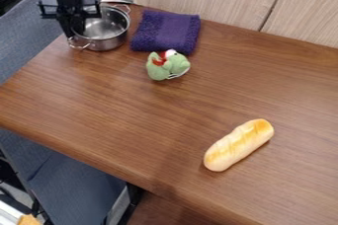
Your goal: Move the silver pot to the left side of the table
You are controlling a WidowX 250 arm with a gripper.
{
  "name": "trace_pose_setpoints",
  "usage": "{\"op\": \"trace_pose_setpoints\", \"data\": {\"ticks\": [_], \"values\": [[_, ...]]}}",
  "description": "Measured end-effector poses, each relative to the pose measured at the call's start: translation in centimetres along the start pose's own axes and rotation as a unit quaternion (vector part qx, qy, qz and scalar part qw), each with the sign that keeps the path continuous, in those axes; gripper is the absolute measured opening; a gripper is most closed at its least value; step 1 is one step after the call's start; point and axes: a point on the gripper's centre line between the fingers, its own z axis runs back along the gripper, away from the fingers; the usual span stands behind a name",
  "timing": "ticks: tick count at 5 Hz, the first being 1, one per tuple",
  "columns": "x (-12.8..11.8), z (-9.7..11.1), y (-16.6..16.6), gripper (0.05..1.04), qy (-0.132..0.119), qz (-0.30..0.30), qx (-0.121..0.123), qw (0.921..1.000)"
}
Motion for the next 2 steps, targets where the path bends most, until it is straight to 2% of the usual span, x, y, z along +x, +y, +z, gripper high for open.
{"op": "trace_pose_setpoints", "data": {"ticks": [2], "values": [[-0.06, -0.3, -0.18, 0.853, -0.005, -0.007, 0.001, 1.0]]}}
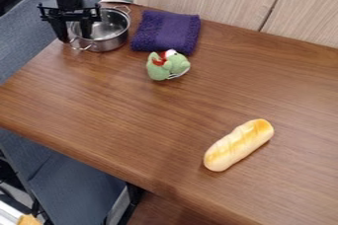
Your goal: Move the silver pot to the left side of the table
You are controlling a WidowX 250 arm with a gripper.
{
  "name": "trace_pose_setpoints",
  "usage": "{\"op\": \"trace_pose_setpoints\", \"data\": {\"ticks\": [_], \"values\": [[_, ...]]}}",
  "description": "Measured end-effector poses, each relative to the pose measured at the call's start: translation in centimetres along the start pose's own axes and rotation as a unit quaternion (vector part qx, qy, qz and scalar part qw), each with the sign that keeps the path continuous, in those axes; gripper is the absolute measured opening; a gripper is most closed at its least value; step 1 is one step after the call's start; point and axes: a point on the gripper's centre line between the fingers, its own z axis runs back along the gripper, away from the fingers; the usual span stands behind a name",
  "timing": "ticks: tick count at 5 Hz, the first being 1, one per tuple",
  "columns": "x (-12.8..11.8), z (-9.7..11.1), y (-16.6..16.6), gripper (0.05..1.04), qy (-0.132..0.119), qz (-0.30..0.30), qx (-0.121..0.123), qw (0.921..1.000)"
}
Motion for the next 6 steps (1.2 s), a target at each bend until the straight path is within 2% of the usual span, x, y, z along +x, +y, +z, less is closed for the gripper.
{"op": "trace_pose_setpoints", "data": {"ticks": [1, 2, 4, 5, 6], "values": [[-0.1, 0.1, -0.1, 1.009, 0.001, 0.002, 0.003, 1.0], [0.0, 2.6, -0.9, 1.005, -0.025, -0.011, -0.009, 0.9996], [0.0, 9.7, -2.4, 1.0, -0.105, -0.035, -0.07, 0.9914], [-0.7, 11.4, -2.8, 1.0, -0.117, -0.04, -0.094, 0.9878], [-0.7, 11.5, -2.8, 1.0, -0.118, -0.043, -0.095, 0.9875]]}}
